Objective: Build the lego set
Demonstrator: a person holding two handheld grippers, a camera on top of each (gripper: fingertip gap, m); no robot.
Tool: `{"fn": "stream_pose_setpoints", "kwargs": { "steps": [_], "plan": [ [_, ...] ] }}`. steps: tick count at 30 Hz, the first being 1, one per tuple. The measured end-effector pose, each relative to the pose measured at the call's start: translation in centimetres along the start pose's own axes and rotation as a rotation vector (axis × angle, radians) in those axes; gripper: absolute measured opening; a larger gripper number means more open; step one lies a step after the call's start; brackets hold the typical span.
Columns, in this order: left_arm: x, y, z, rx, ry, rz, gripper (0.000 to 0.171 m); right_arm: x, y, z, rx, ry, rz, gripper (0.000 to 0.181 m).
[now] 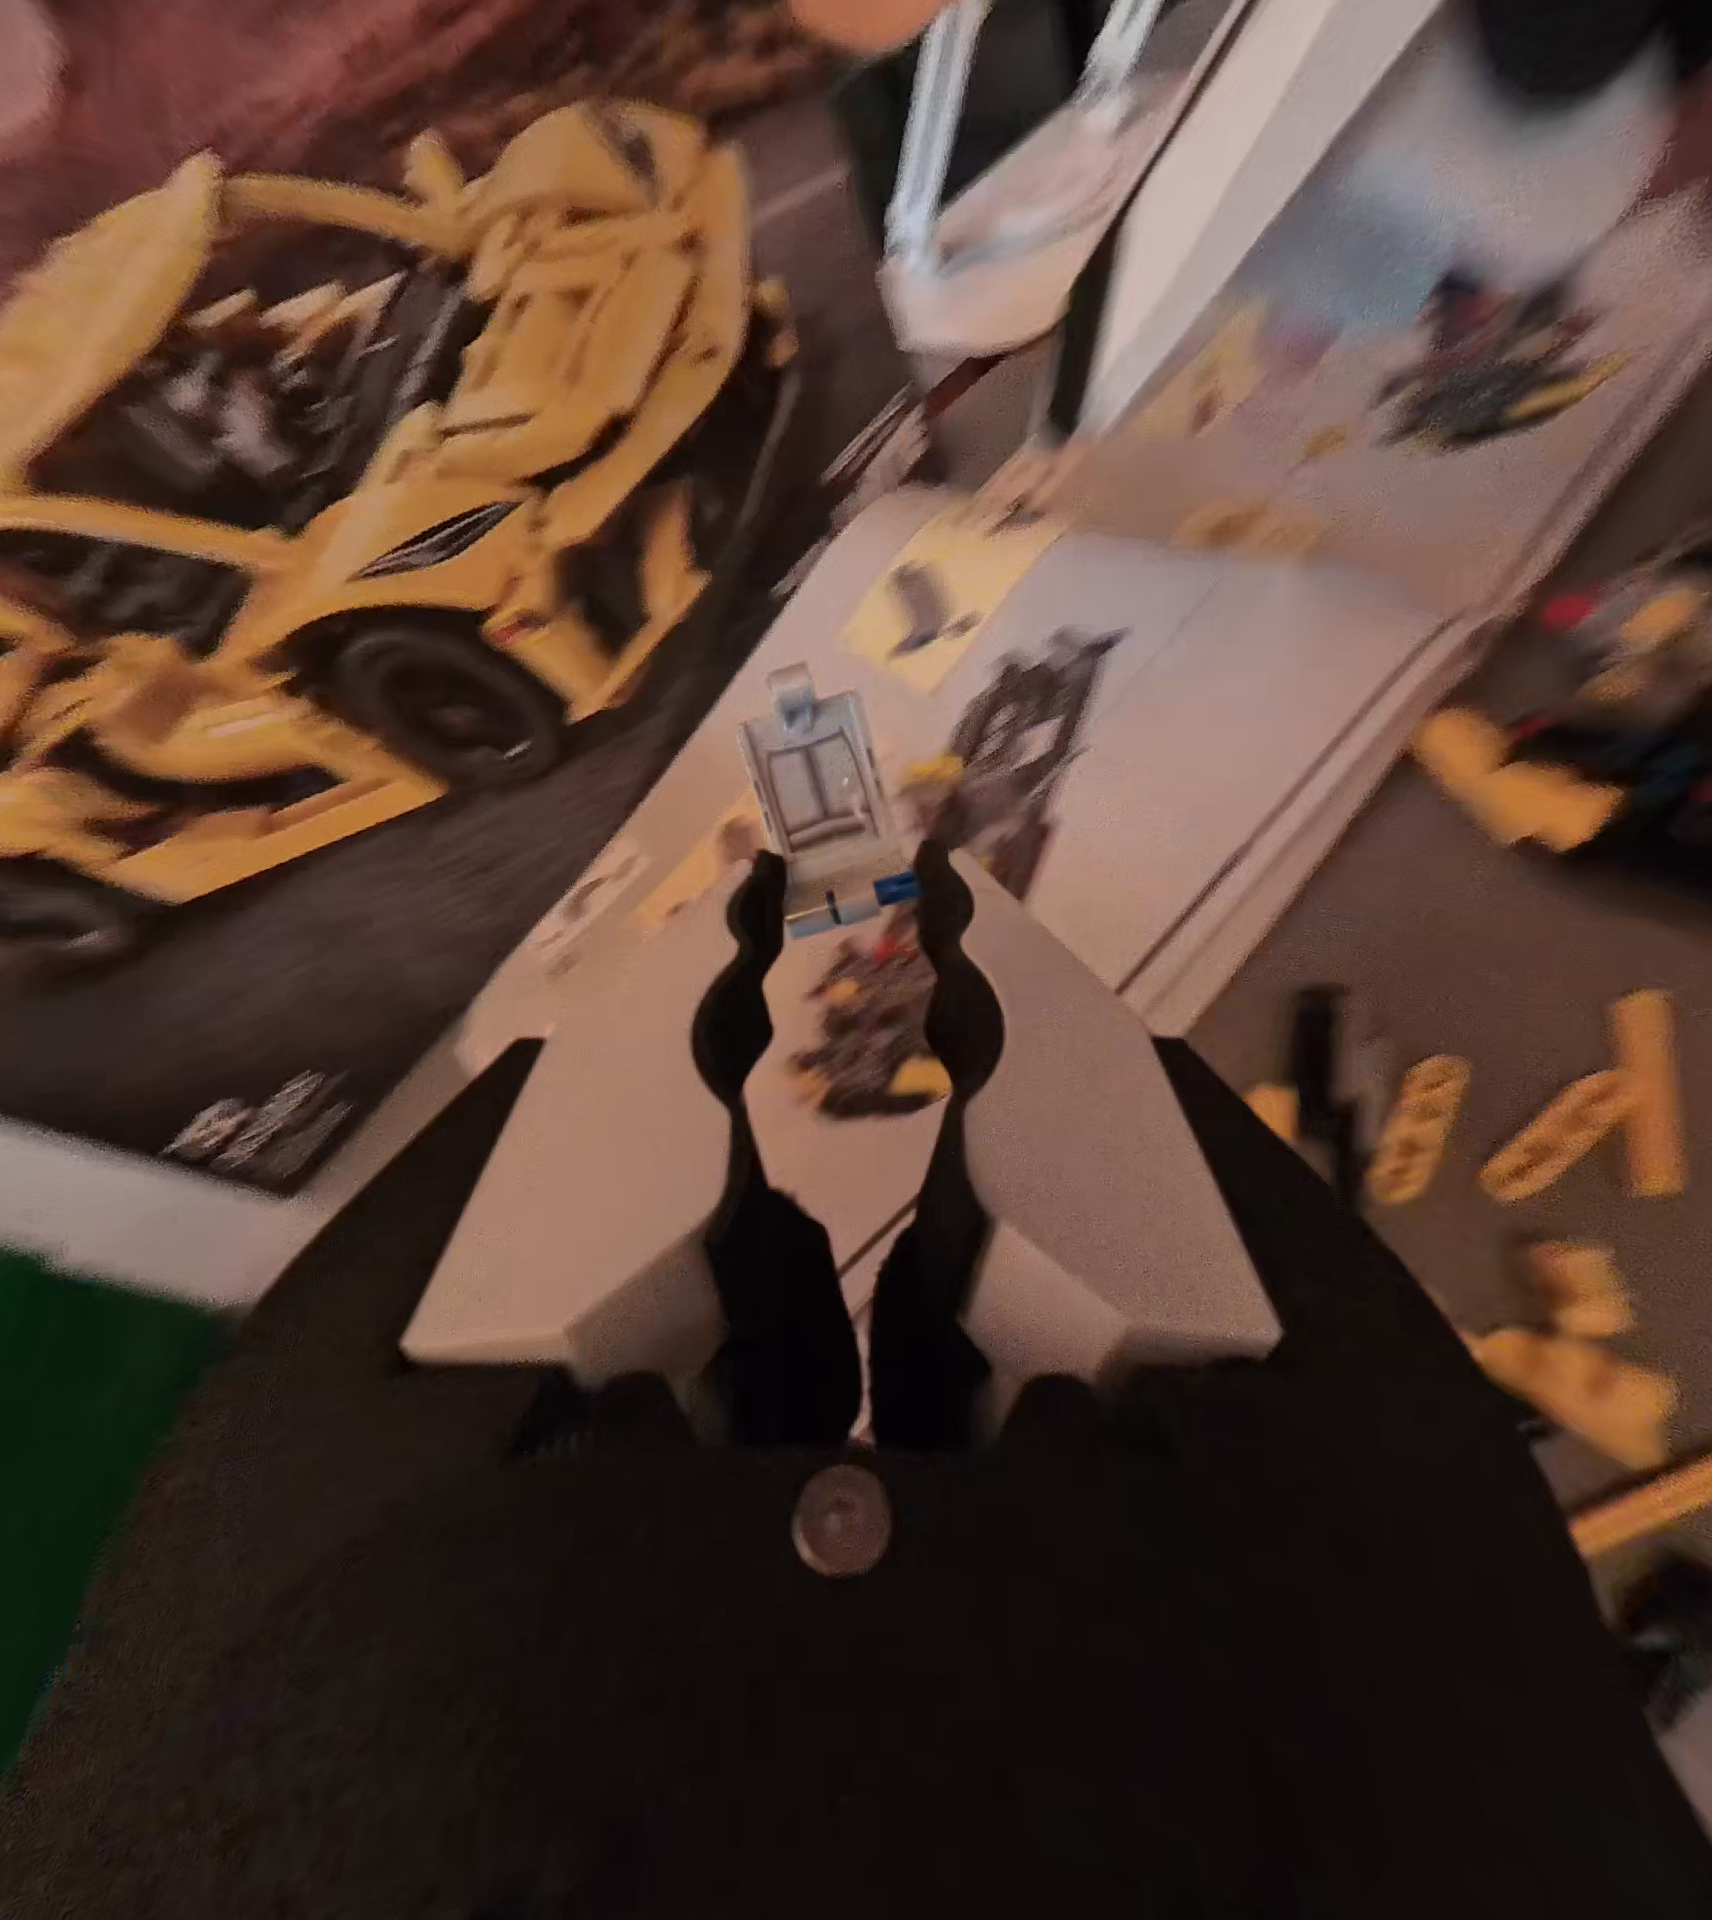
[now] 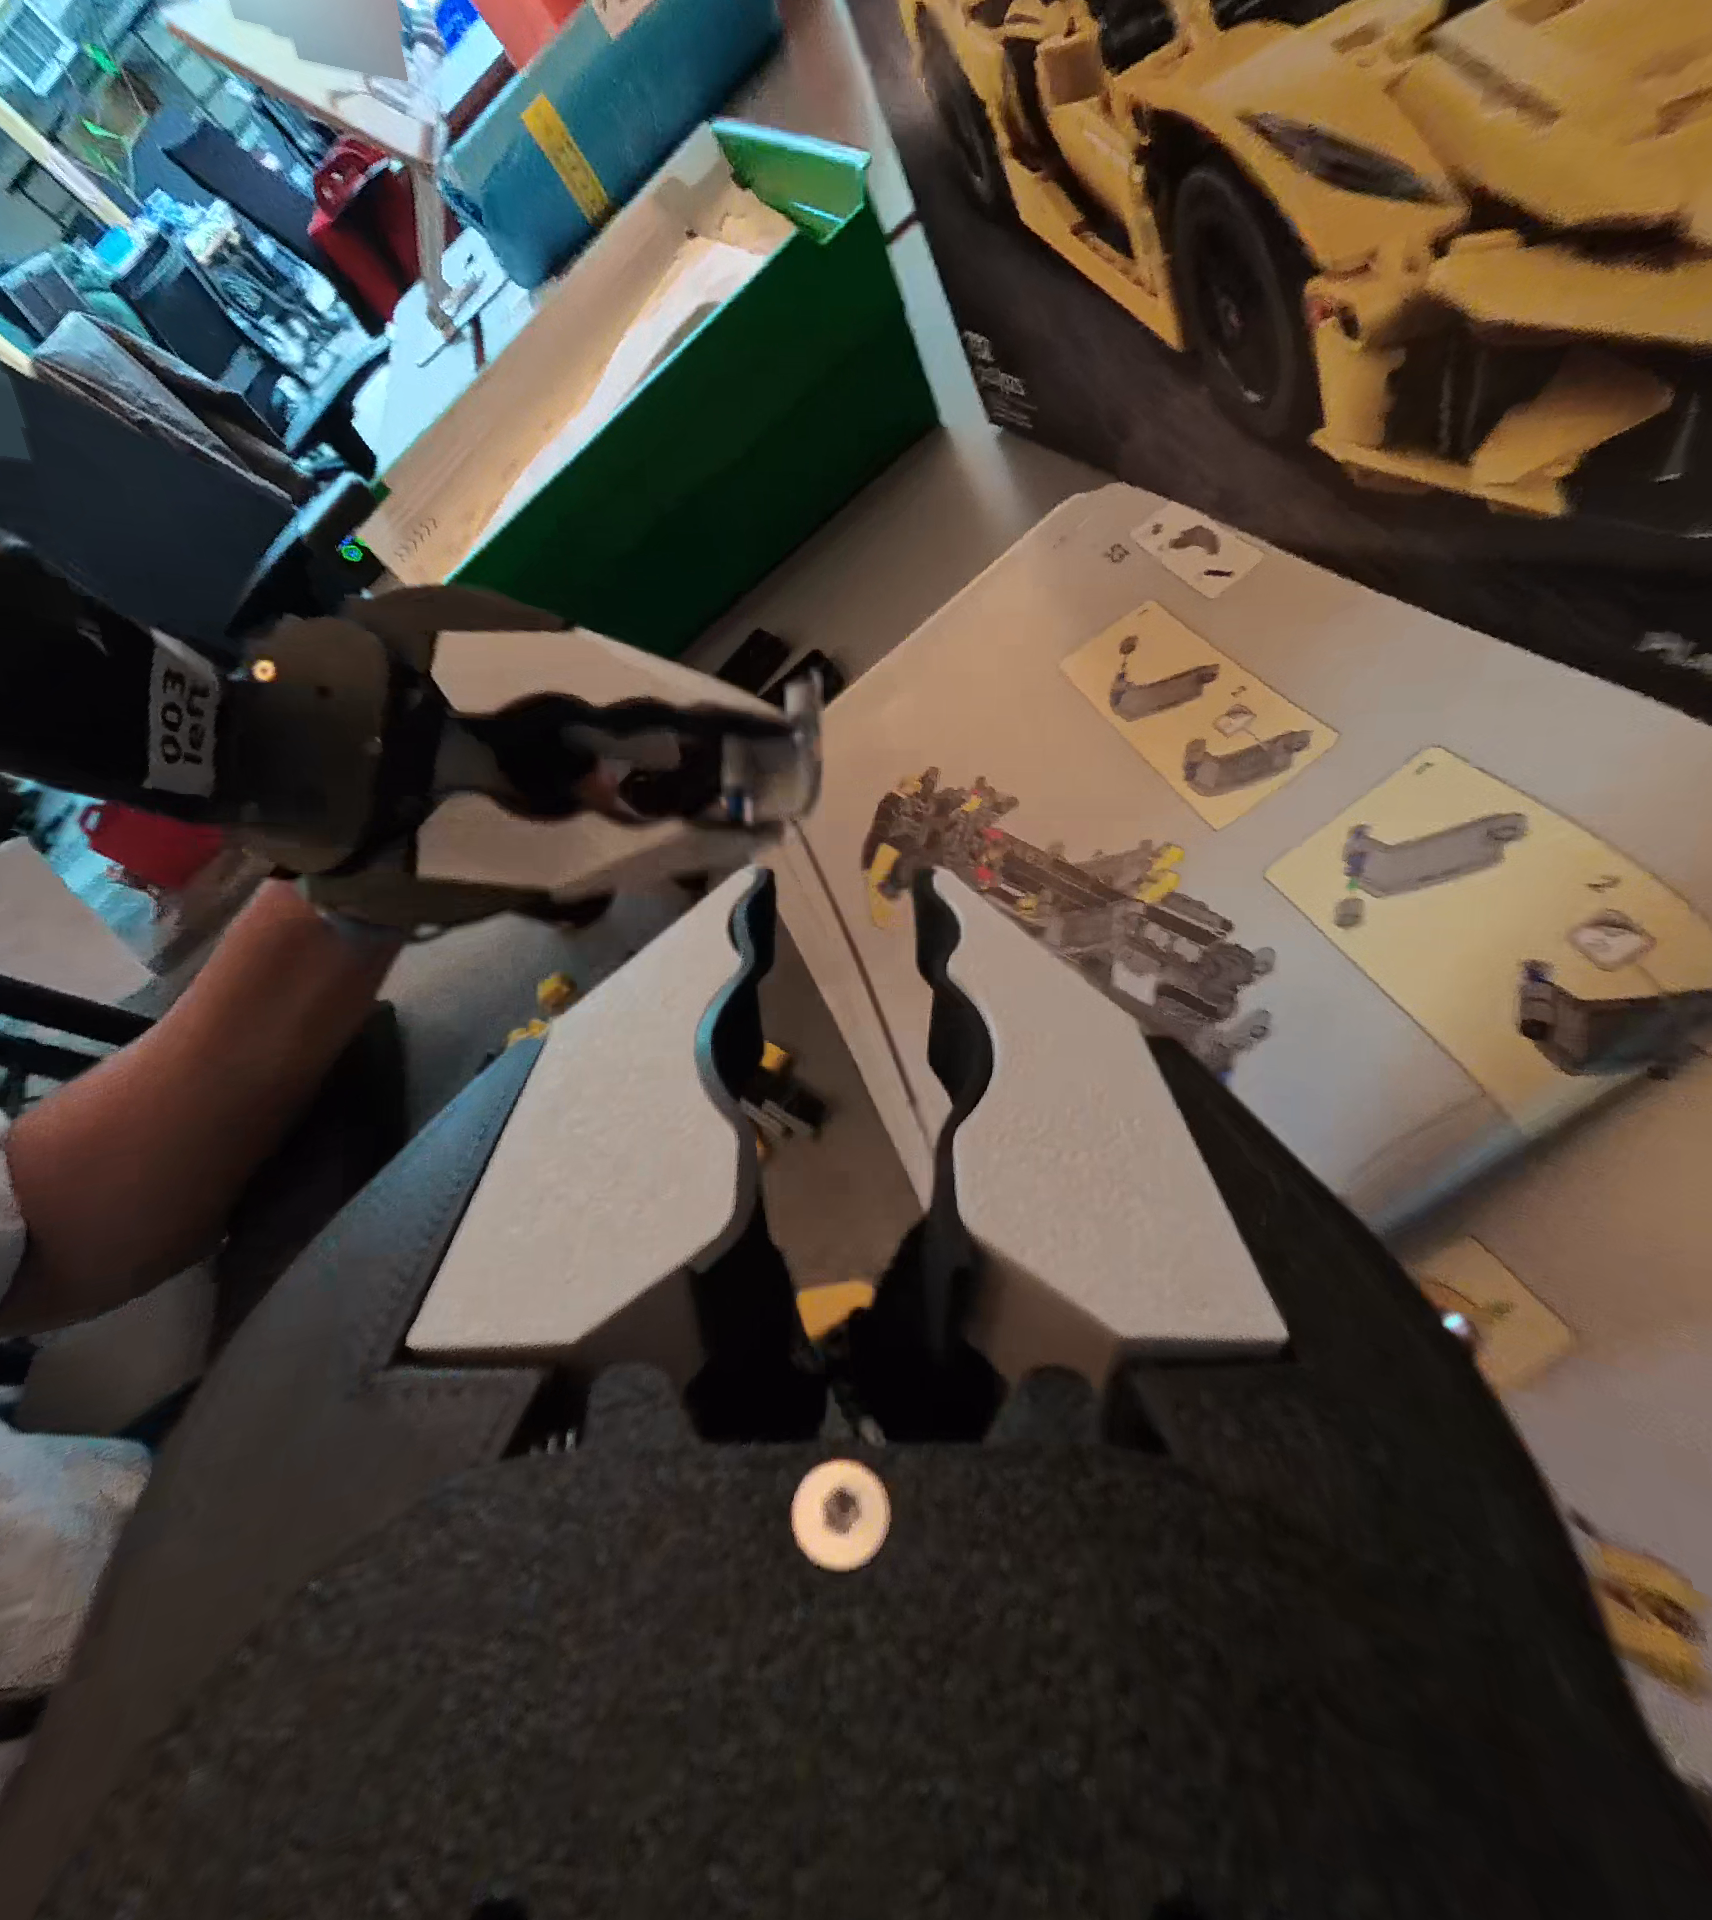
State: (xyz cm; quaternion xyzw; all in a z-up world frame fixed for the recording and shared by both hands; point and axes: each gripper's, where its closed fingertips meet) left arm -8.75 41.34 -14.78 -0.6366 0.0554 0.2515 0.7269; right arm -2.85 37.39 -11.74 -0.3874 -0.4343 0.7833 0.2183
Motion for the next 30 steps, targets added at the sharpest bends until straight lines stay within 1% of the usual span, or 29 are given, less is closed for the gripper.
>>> {"fn": "stream_pose_setpoints", "kwargs": {
  "steps": [1, 3, 4, 6, 8, 9, 10, 12, 15, 19, 22, 25, 27, 30],
  "plan": [
    [-0.4, 0.6, 1.5, 0.010, -0.052, 0.023, 0.023, -0.9, -0.3, -0.6, -0.003, 0.026, -0.003, 0.026],
    [-0.9, 1.7, 3.9, -0.035, -0.134, 0.069, 0.023, -2.7, -1.0, -2.0, -0.005, 0.094, -0.022, 0.025],
    [-0.9, 2.3, 4.9, -0.041, -0.169, 0.094, 0.023, -3.4, -0.9, -2.8, 0.002, 0.132, -0.013, 0.025],
    [-0.8, 3.7, 6.1, -0.026, -0.222, 0.158, 0.023, -4.4, 0.4, -4.7, 0.005, 0.221, 0.063, 0.024],
    [-0.6, 4.1, 6.3, -0.036, -0.231, 0.172, 0.023, -4.9, 2.3, -6.4, -0.020, 0.293, 0.160, 0.024],
    [-0.4, 4.0, 6.1, -0.049, -0.218, 0.166, 0.023, -4.9, 3.2, -6.9, -0.024, 0.306, 0.202, 0.024],
    [-0.3, 4.0, 5.9, -0.060, -0.204, 0.159, 0.023, -4.8, 3.9, -7.1, -0.023, 0.306, 0.229, 0.024],
    [-0.1, 3.8, 5.5, -0.080, -0.171, 0.146, 0.023, -4.4, 4.2, -6.9, -0.022, 0.283, 0.235, 0.024],
    [-0.1, 3.0, 4.1, -0.089, -0.091, 0.106, 0.023, -3.6, 4.2, -6.0, -0.033, 0.232, 0.230, 0.024],
    [-0.2, 0.4, 0.3, -0.024, 0.062, -0.007, 0.023, -2.9, 3.3, -3.8, -0.046, 0.126, 0.191, 0.023],
    [-0.1, -0.1, -1.3, 0.054, 0.082, -0.024, 0.023, -2.6, 2.0, -1.6, -0.040, 0.024, 0.137, 0.023],
    [-0.2, -1.1, -3.5, 0.086, 0.144, -0.071, 0.023, -2.5, 1.2, -0.1, -0.060, -0.017, 0.116, 0.023],
    [-0.5, -2.3, -5.8, 0.124, 0.217, -0.131, 0.023, -2.4, 1.1, 1.2, -0.068, -0.060, 0.128, 0.025],
    [-0.7, -2.8, -8.5, 0.198, 0.277, -0.162, 0.023, -2.3, 2.6, 2.8, -0.025, -0.146, 0.226, 0.032]
  ]
}}
Point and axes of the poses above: each gripper's, where its closed fingertips meet, x out along the fingers, y out of its underside, z = x × y across the jaws, and after that the axes turned 12 degrees about -x, right-handed
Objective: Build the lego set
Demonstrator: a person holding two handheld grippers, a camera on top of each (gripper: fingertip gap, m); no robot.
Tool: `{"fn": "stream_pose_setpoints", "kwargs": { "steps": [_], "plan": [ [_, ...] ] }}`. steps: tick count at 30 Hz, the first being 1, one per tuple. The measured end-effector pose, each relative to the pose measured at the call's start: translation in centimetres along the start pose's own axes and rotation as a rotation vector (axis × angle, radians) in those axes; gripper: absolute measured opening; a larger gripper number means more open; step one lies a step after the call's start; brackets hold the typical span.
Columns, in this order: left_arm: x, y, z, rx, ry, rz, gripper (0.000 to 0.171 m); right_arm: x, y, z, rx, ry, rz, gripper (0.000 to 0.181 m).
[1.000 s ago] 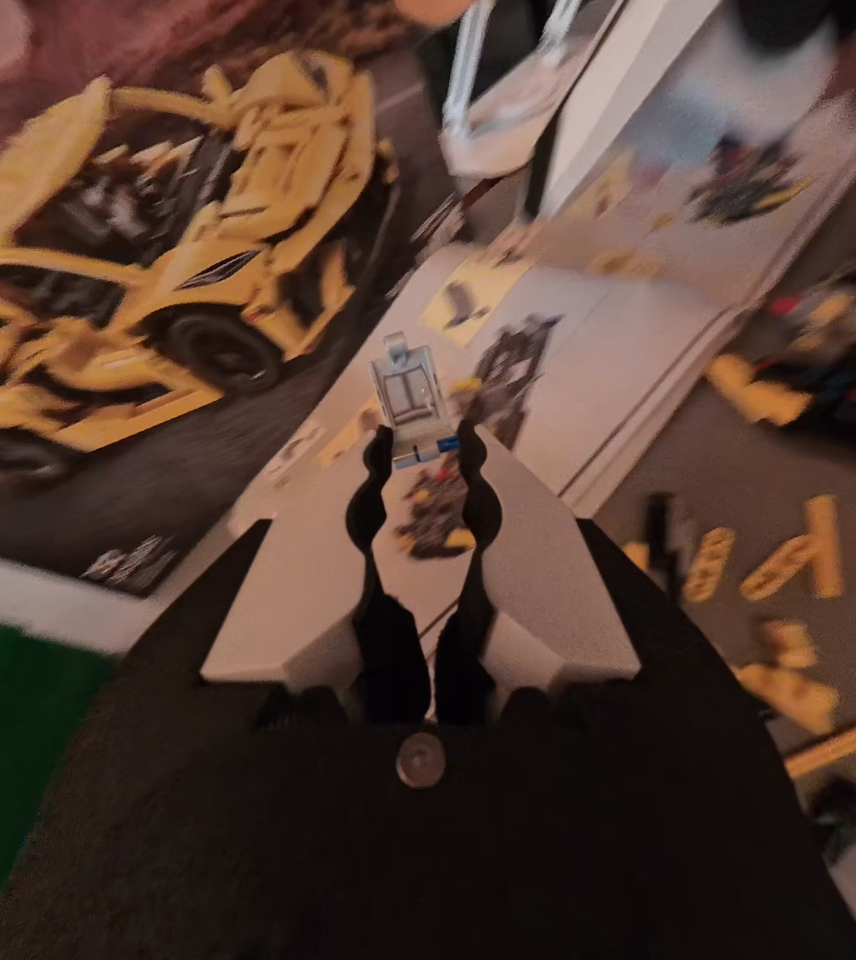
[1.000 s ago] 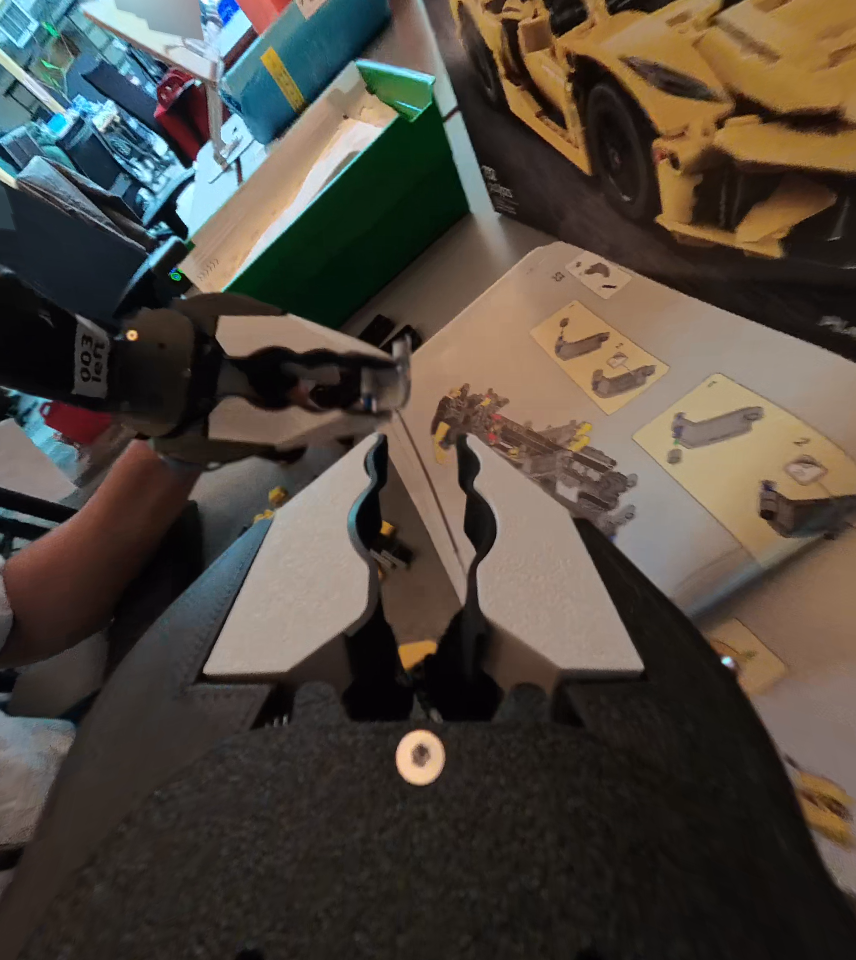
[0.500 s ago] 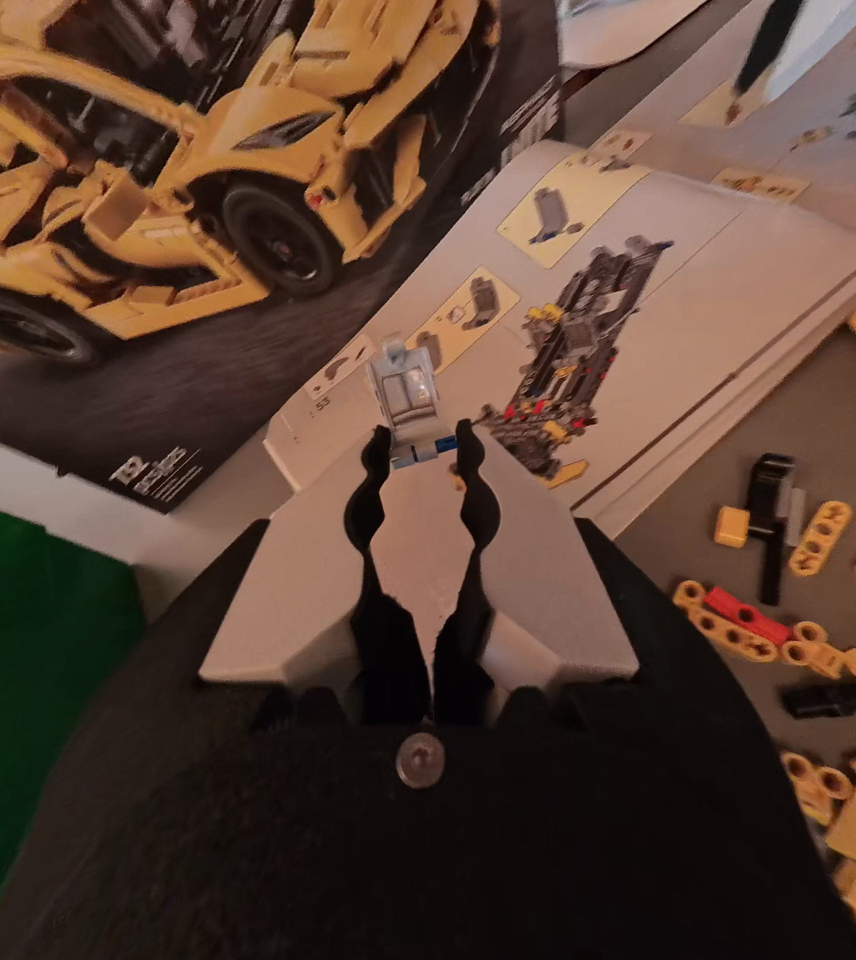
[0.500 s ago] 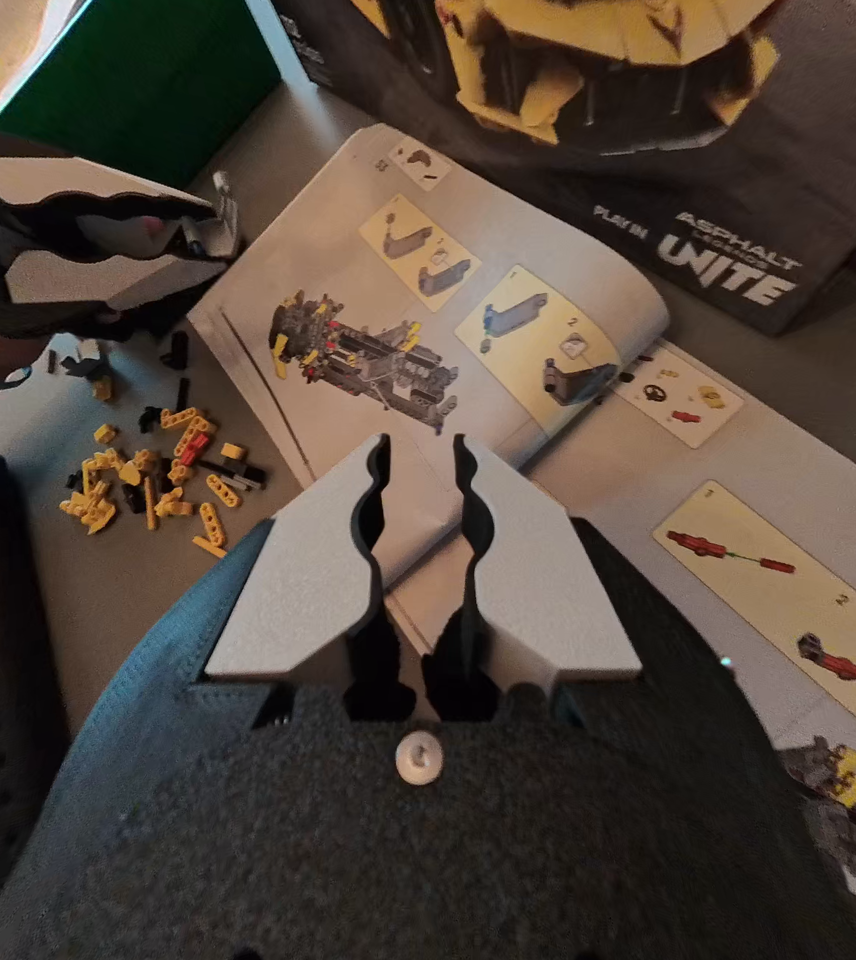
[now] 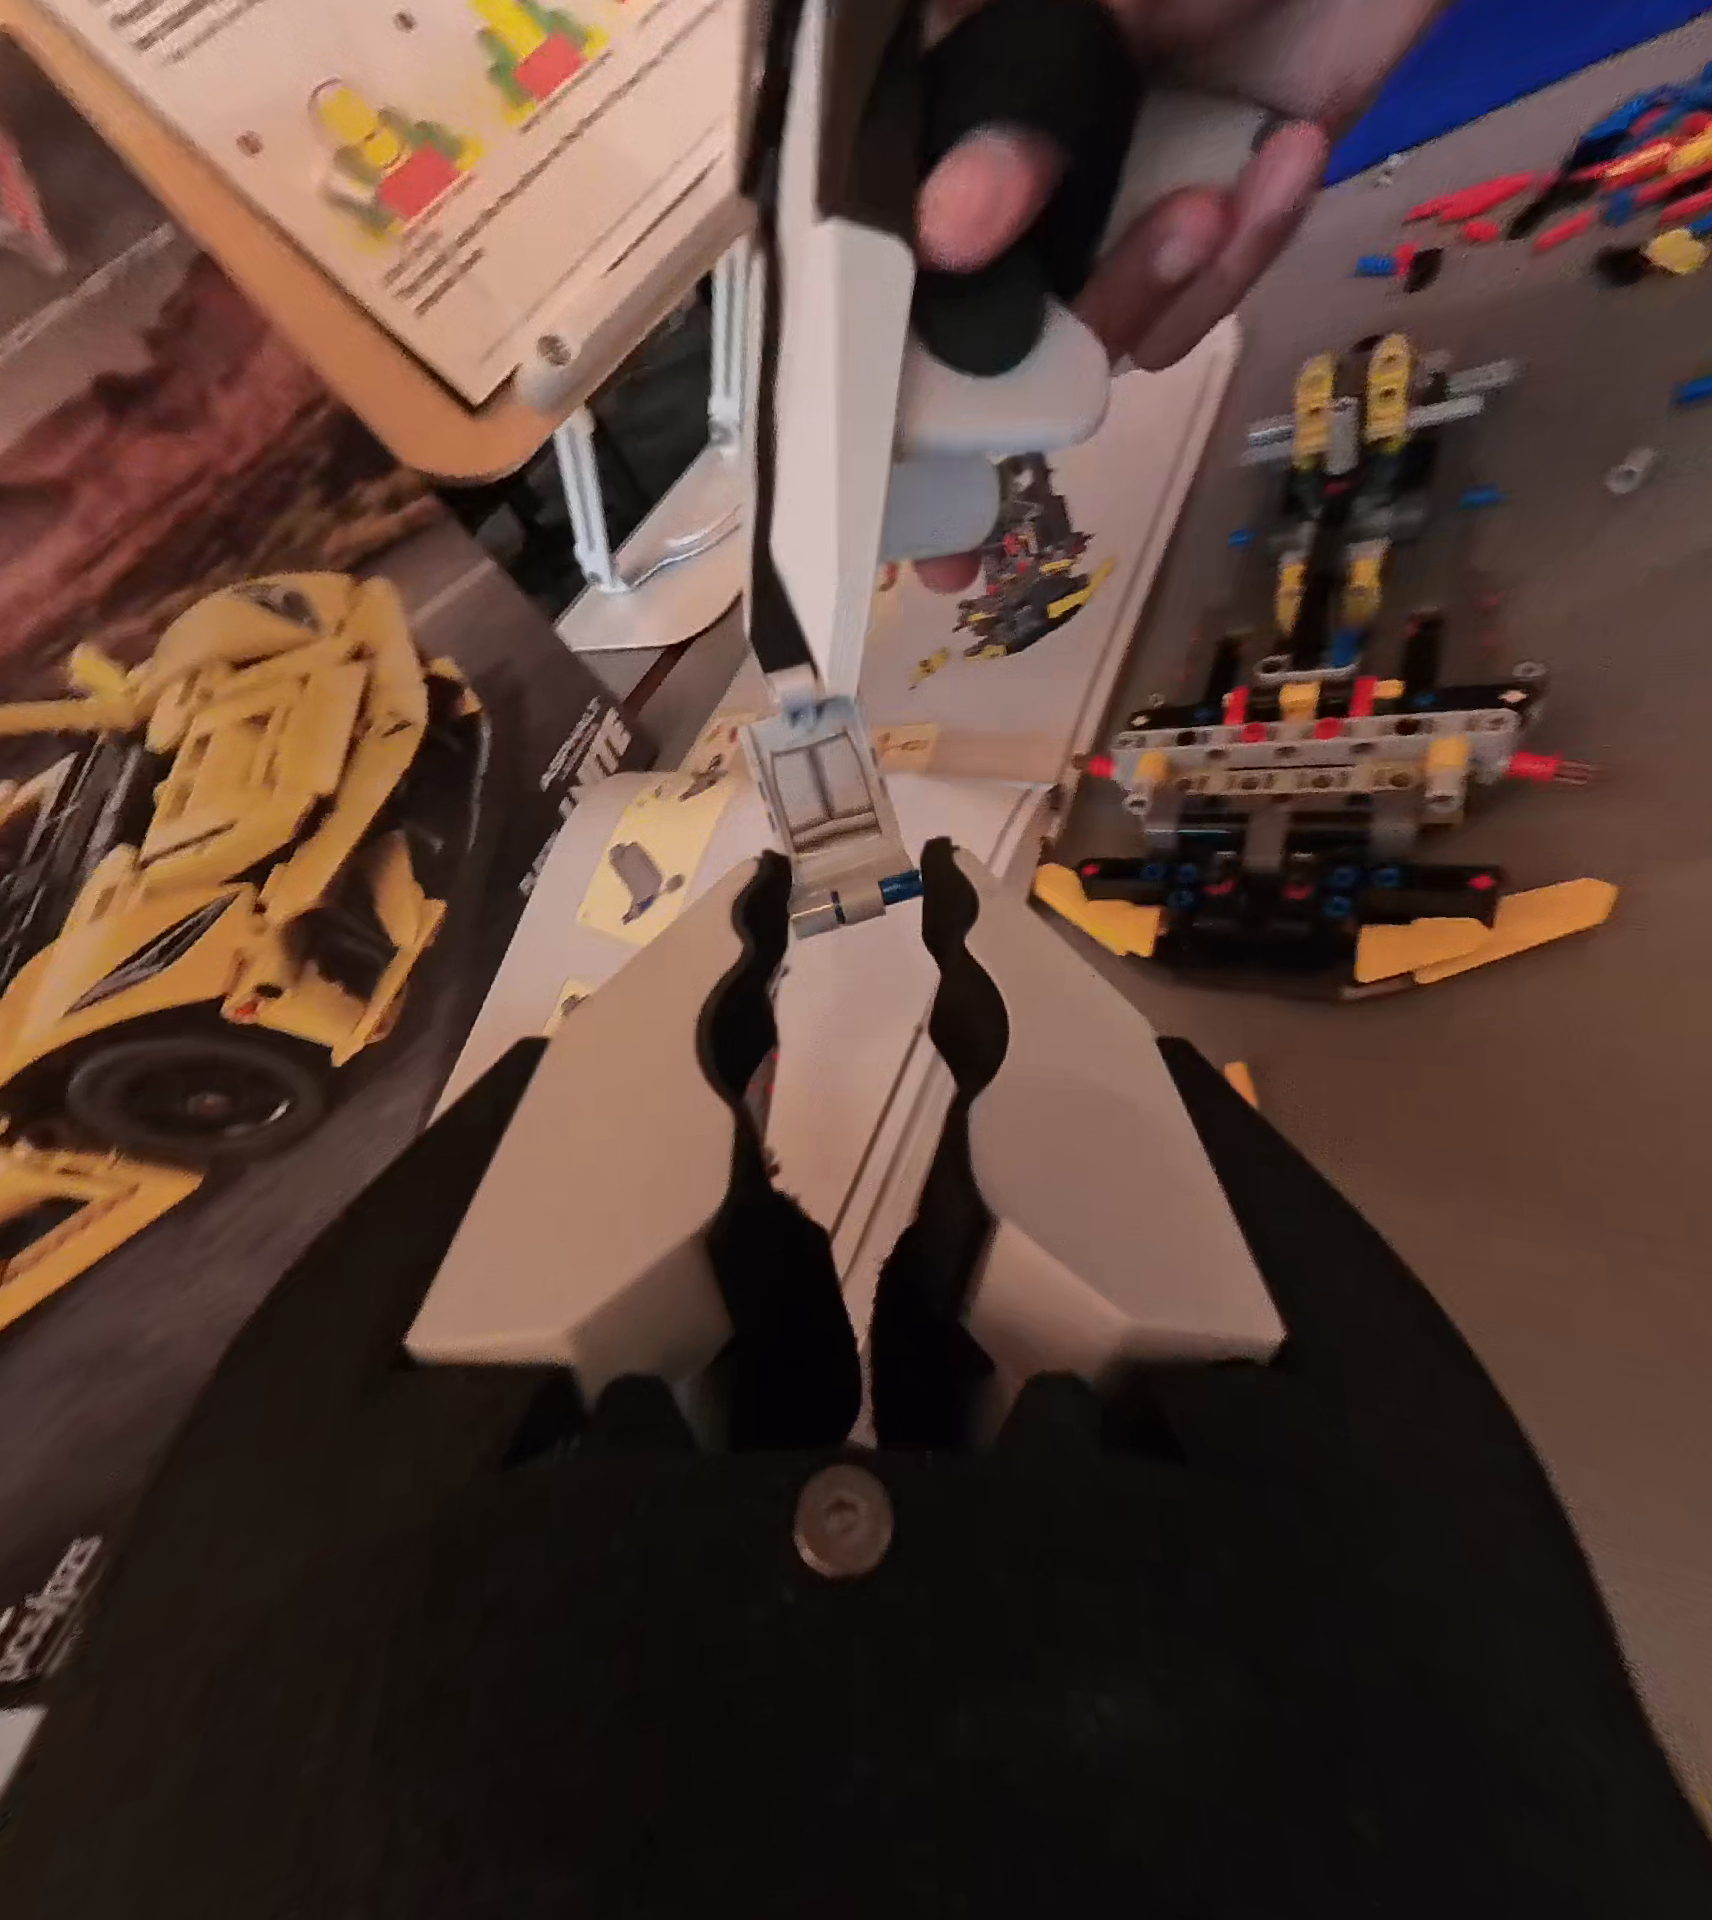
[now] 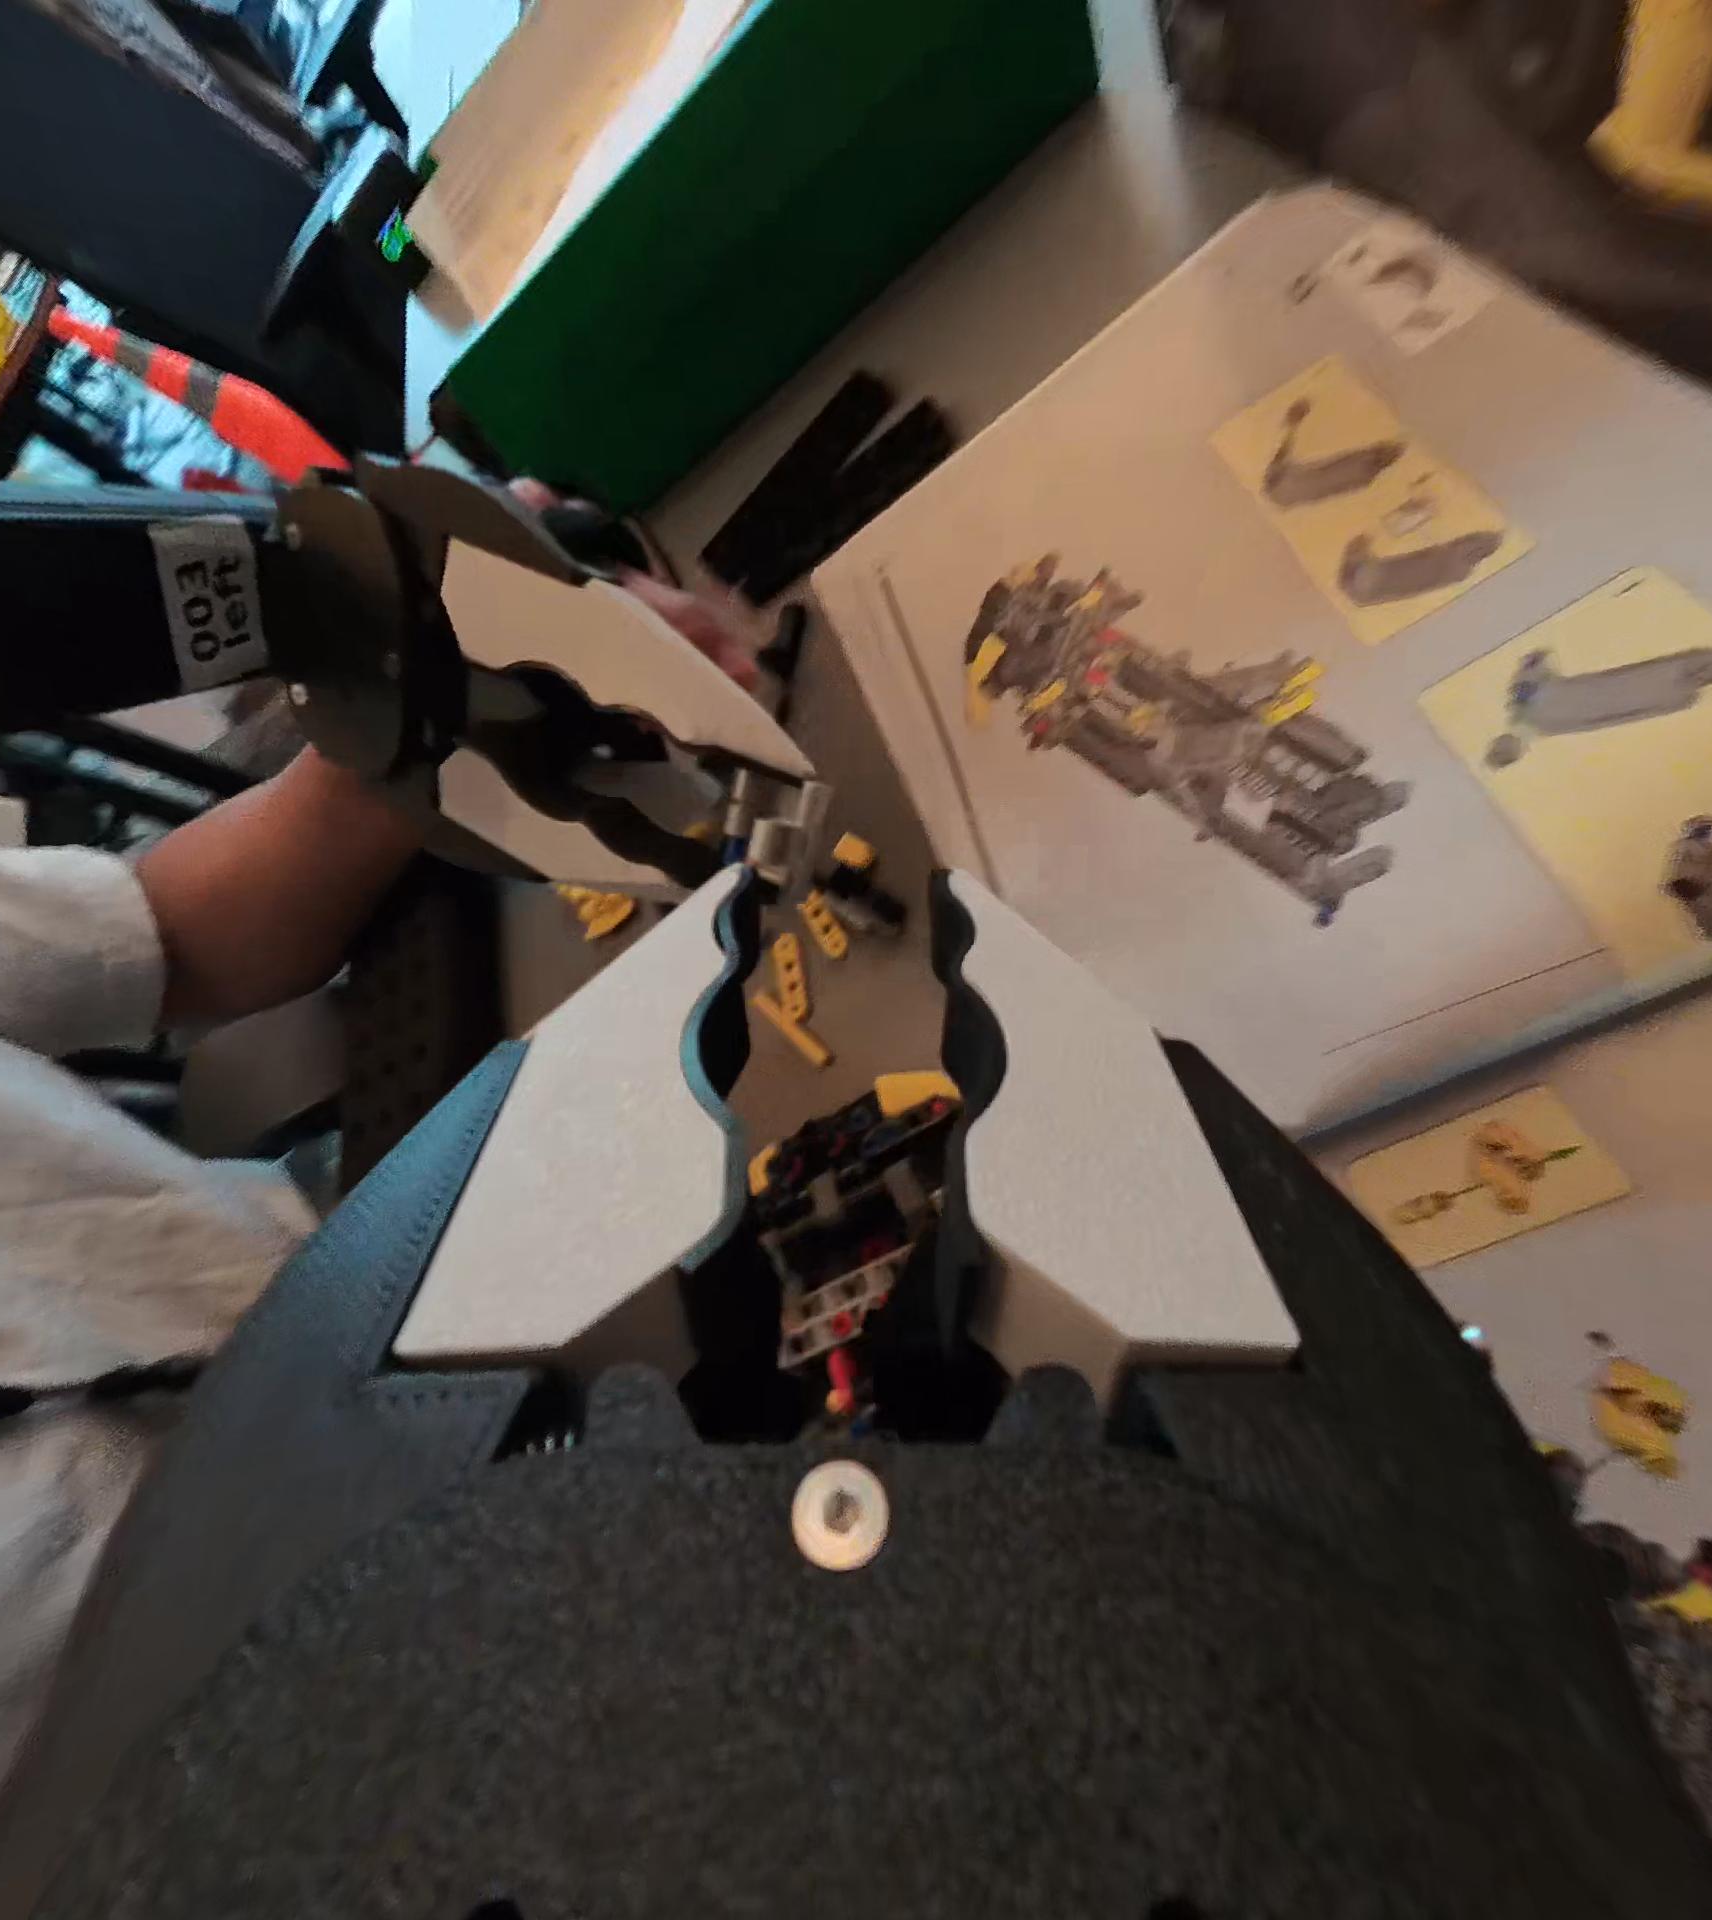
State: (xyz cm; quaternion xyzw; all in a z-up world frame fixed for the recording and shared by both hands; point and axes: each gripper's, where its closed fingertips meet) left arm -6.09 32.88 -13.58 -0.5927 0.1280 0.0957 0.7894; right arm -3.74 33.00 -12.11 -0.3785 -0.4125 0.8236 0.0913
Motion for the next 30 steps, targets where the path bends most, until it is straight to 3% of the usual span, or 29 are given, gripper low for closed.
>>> {"fn": "stream_pose_setpoints", "kwargs": {
  "steps": [5, 7, 13, 16, 18, 22, 27, 30],
  "plan": [
    [0.5, -0.3, -1.7, 0.064, 0.029, 0.000, 0.023, 0.5, 1.2, 1.1, 0.033, -0.043, 0.086, 0.022],
    [0.5, -0.3, -1.7, 0.076, 0.021, 0.000, 0.023, 0.7, 1.8, 1.0, 0.039, -0.017, 0.130, 0.007],
    [0.8, 0.2, -1.8, -0.014, 0.014, 0.042, 0.023, 0.5, 2.1, 0.1, 0.037, 0.116, 0.189, 0.006],
    [0.4, 1.2, -3.5, -0.166, 0.127, 0.113, 0.045, -1.4, 3.1, -1.4, 0.023, 0.280, 0.241, 0.006],
    [-0.2, 2.0, -6.1, -0.269, 0.276, 0.189, 0.049, -3.0, 3.4, -1.1, 0.032, 0.329, 0.191, 0.006],
    [-0.5, 2.4, -8.8, -0.285, 0.400, 0.256, 0.065, -6.9, 6.7, -0.2, 0.034, 0.469, 0.109, 0.006],
    [1.7, 2.5, -9.8, -0.204, 0.451, 0.317, 0.082, -11.0, 9.7, 3.7, 0.053, 0.567, -0.156, 0.006],
    [3.2, 3.6, -10.4, -0.135, 0.469, 0.374, 0.089, -11.7, 11.4, 6.3, 0.104, 0.568, -0.268, 0.006]
  ]
}}
Point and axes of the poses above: each gripper's, where its closed fingertips meet, x out along the fingers, y out of its underside, z = x × y across the jaws, and after that the axes turned 12 degrees about -x, right-handed
